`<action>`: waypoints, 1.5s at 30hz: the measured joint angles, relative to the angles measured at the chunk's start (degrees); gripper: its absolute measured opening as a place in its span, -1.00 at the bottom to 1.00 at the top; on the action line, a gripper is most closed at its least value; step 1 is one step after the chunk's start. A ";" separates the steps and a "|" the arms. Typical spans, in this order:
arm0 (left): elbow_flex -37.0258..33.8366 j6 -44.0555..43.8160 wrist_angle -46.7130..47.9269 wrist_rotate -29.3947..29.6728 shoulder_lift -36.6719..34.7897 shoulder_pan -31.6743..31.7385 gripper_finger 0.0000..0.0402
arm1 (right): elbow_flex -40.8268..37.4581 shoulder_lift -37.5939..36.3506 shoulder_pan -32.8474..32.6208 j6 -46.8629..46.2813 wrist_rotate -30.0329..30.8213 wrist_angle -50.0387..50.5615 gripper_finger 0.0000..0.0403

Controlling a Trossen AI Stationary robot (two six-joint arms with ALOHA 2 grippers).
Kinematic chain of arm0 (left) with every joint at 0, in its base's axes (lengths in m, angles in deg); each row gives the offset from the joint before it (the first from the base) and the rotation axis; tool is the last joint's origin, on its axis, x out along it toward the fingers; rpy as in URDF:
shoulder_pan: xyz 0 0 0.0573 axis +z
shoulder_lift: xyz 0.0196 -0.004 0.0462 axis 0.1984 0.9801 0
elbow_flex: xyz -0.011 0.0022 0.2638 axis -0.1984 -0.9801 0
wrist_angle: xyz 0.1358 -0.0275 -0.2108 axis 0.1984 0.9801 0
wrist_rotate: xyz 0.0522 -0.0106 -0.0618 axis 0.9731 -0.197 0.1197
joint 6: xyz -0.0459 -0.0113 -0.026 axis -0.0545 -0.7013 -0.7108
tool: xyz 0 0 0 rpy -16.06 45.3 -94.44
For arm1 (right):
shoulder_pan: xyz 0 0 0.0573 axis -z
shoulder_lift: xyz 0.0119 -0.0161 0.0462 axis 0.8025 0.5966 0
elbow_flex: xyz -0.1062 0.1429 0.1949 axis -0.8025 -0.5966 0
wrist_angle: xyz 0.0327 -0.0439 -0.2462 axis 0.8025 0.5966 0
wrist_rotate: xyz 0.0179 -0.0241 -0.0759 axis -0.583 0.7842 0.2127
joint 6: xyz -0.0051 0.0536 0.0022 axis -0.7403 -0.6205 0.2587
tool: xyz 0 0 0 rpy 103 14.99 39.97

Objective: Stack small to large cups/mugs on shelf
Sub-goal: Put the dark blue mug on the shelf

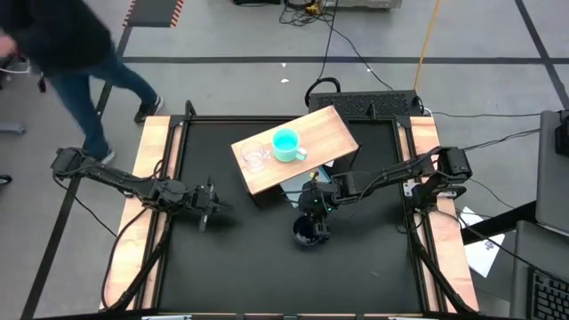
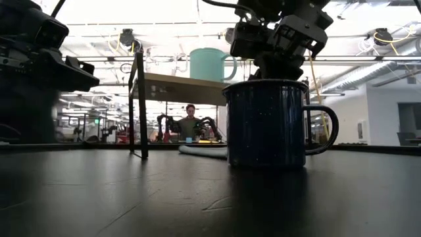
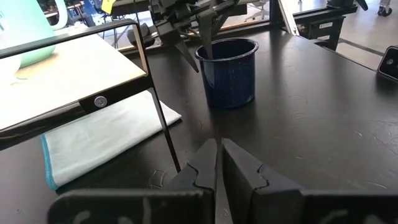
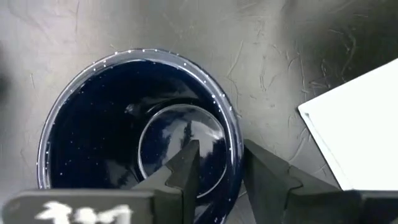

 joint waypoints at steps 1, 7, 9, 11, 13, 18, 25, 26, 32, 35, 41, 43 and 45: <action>0.00 -0.01 0.00 0.00 0.00 0.00 -0.87 | 0.00 0.01 0.00 0.10 -0.02 -0.05 -0.50; 0.00 -0.03 -0.01 0.00 0.00 0.00 -0.87 | 0.00 -0.03 0.00 0.69 -0.02 -0.03 -0.81; 0.00 -0.05 -0.01 0.02 0.00 -0.01 -0.87 | 0.00 -0.03 0.00 1.12 -0.25 0.17 -0.93; 0.00 -0.08 -0.01 0.02 0.00 -0.01 -0.87 | 0.02 -0.10 0.00 0.95 -0.43 0.00 -0.93; 0.00 -0.12 -0.01 0.02 0.00 0.01 -0.87 | 0.02 -0.10 0.02 0.07 -0.25 0.02 -0.92; 0.00 -0.16 -0.01 0.04 0.02 0.01 -0.87 | 0.93 -0.27 0.27 -0.22 0.00 1.17 -0.94; 0.00 -0.16 0.01 0.07 0.01 0.00 -0.87 | 5.33 -0.91 0.80 -0.30 0.05 6.86 -0.95; 0.00 -0.16 0.01 0.08 0.00 0.00 -0.87 | 5.81 -0.91 0.82 -0.23 0.01 7.91 -0.95; 0.00 -0.38 0.16 0.24 0.00 -0.01 -0.87 | 6.67 -1.09 1.39 0.94 0.02 8.44 -0.95; 0.00 -0.39 0.42 0.24 0.01 -0.01 -0.87 | 6.67 -1.13 1.44 1.45 0.01 8.22 -0.95; 0.00 -0.40 0.47 0.22 0.00 -0.01 -0.87 | 6.67 -1.13 1.40 1.75 -0.04 8.24 -0.95; 0.00 -0.38 0.45 0.22 0.01 0.00 -0.87 | 6.67 -1.25 1.40 1.95 -0.02 8.29 -0.95; 0.00 -0.38 0.46 0.22 0.00 0.00 -0.87 | 6.67 -1.39 1.40 2.26 -0.04 8.31 -0.95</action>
